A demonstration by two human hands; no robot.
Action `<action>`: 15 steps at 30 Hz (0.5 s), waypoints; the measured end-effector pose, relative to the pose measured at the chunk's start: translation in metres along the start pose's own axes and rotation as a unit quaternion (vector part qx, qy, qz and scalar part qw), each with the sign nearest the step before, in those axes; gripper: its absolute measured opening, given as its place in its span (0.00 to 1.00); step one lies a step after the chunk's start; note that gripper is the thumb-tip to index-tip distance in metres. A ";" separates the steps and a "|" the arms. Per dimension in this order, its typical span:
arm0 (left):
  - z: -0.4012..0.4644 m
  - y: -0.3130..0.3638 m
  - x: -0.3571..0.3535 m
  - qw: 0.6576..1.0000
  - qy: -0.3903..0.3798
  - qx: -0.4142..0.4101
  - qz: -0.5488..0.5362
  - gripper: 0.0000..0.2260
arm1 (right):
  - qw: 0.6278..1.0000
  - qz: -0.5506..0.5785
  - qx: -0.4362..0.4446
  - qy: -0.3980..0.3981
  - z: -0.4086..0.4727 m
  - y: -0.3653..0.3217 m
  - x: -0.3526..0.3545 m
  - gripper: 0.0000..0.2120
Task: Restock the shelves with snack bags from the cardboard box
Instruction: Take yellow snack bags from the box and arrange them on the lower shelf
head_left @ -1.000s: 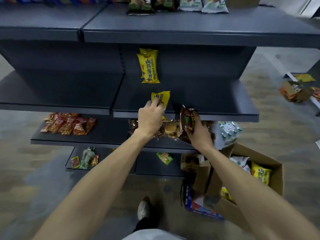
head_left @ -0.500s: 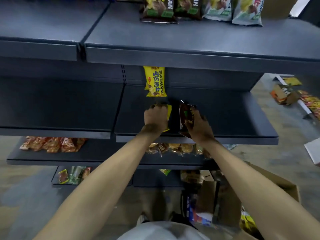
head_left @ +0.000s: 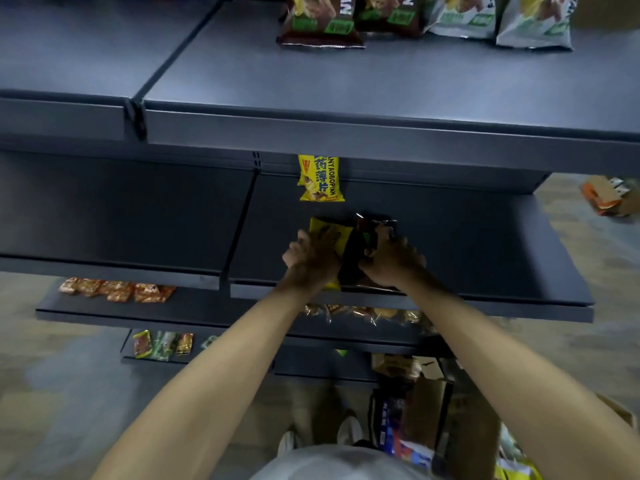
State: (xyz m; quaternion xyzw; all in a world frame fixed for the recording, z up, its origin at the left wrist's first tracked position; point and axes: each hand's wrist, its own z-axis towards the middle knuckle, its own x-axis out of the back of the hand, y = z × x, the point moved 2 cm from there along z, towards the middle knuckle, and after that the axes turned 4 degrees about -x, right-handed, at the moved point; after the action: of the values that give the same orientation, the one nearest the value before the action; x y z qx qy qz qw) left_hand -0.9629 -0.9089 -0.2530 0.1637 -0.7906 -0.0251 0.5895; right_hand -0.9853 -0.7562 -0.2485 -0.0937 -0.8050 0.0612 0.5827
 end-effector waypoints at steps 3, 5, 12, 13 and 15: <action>0.012 0.001 0.022 0.999 0.010 -0.028 -0.015 0.22 | 1.000 0.018 0.000 -0.020 0.006 -0.001 0.013 0.38; 0.020 -0.001 0.032 0.996 0.060 -0.036 -0.062 0.23 | 1.000 0.027 0.005 -0.008 0.008 0.001 0.018 0.38; 0.044 0.012 0.043 0.945 0.281 -0.064 -0.157 0.28 | 0.994 0.098 0.026 0.050 0.005 0.010 0.019 0.42; 0.050 0.013 0.040 0.944 0.292 -0.069 -0.139 0.27 | 0.992 0.101 0.031 0.061 0.004 0.012 0.019 0.42; 0.064 0.014 0.036 0.944 0.301 -0.063 -0.119 0.27 | 0.991 0.105 0.039 0.068 0.002 0.013 0.020 0.41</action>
State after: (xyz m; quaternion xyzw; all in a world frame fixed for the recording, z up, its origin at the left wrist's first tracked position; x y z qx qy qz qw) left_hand -1.0349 -0.9160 -0.2359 0.2192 -0.5477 -0.0938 0.8020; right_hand -0.9920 -0.7388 -0.2337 -0.1588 -0.7460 0.1469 0.6298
